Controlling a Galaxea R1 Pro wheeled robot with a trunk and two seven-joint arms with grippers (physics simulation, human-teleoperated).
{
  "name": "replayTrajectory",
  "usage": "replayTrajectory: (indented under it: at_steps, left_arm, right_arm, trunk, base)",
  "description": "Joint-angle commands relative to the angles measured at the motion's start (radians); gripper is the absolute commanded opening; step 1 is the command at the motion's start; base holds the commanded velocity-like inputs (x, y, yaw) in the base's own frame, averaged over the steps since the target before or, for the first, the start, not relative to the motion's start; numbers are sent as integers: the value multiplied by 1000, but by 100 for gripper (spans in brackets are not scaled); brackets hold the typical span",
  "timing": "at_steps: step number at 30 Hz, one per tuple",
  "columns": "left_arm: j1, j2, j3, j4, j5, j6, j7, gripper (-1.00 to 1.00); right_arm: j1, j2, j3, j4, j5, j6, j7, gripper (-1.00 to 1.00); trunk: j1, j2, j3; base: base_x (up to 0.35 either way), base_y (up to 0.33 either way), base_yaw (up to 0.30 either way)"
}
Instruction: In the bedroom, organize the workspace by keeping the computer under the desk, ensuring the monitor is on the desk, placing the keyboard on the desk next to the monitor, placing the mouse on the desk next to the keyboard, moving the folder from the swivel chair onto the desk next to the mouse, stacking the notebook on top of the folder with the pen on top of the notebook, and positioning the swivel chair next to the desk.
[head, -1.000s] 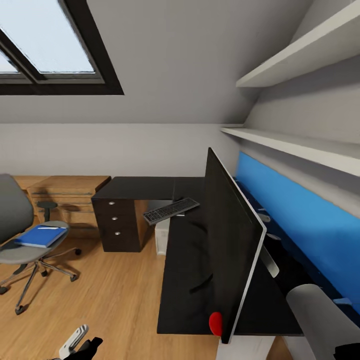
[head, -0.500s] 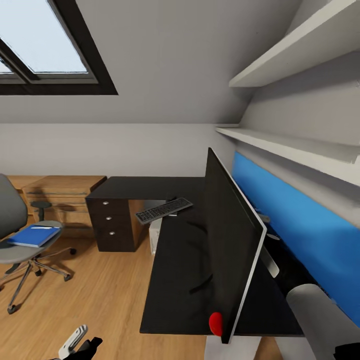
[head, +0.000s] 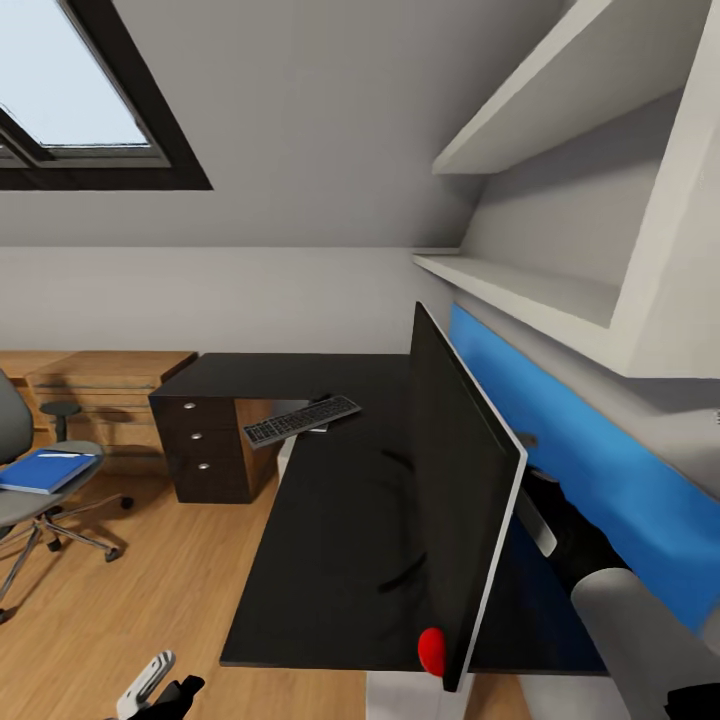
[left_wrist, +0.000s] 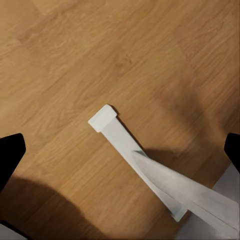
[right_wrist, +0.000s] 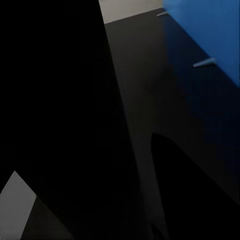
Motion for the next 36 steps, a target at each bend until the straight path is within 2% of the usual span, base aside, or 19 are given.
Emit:
replayTrajectory:
  at_steps: [1,6,12,14,16,18,21,22,23,25,28,30,36]
  left_arm:
    - [0,0,1,-2,11,4,7,100]
    - [1,1,3,-2,10,4,4,100]
    - [4,8,41,-2,4,5,6,100]
    - [5,24,47,5,1,5,12,100]
    - [6,48,44,48,-1,4,14,100]
    - [12,60,41,74,-9,5,12,100]
    - [86,67,39,84,-81,2,1,100]
    - [106,65,39,82,-89,-2,0,100]
    - [152,62,39,71,-101,-24,-4,100]
    - [243,48,38,51,-113,-115,-29,100]
    - [311,29,39,51,-118,-221,-81,100]
    - [331,16,39,53,-121,-259,-109,100]
    - [343,6,39,55,-124,-282,-126,100]
  right_arm:
    - [-1,-1,4,-3,-13,2,-9,-100]
    - [-1,-1,4,-3,-12,0,-9,-100]
    - [-1,-1,4,-3,-11,-2,-10,-100]
    - [-1,-1,4,-3,-11,-2,-11,-100]
    - [-1,-1,4,-3,-10,-2,-12,-100]
    - [-1,-3,4,-3,-10,-2,-12,-100]
    - [-1,-4,4,-3,-10,-2,-12,-100]
    - [-1,-4,4,-3,-10,-2,-12,-100]
    - [-1,-4,4,-3,-10,-2,-12,-100]
    - [-1,-4,4,-3,-10,-2,-12,-100]
    - [-1,-4,4,-3,-10,-2,-13,-100]
    - [-1,-5,4,-3,-10,-3,-14,-100]
    - [0,-5,4,-3,-10,-5,-15,-100]
  trunk:
    - [0,-1,-1]
    - [0,-1,-1]
    - [0,-1,-1]
    - [0,-1,-1]
    - [0,-1,-1]
    - [0,-1,-1]
    - [0,-1,-1]
    - [0,-1,-1]
    - [0,-1,-1]
    - [0,-1,-1]
    - [0,-1,-1]
    - [0,-1,-1]
    - [0,-1,-1]
  base:
    - [0,-105,0]
    - [0,-37,0]
    - [0,-5,0]
    - [0,-1,0]
    - [0,0,0]
    - [0,0,0]
    - [0,0,0]
    - [0,0,0]
    - [0,0,0]
    - [0,0,0]
    - [7,-17,0]
    - [108,-142,0]
    - [204,-230,0]
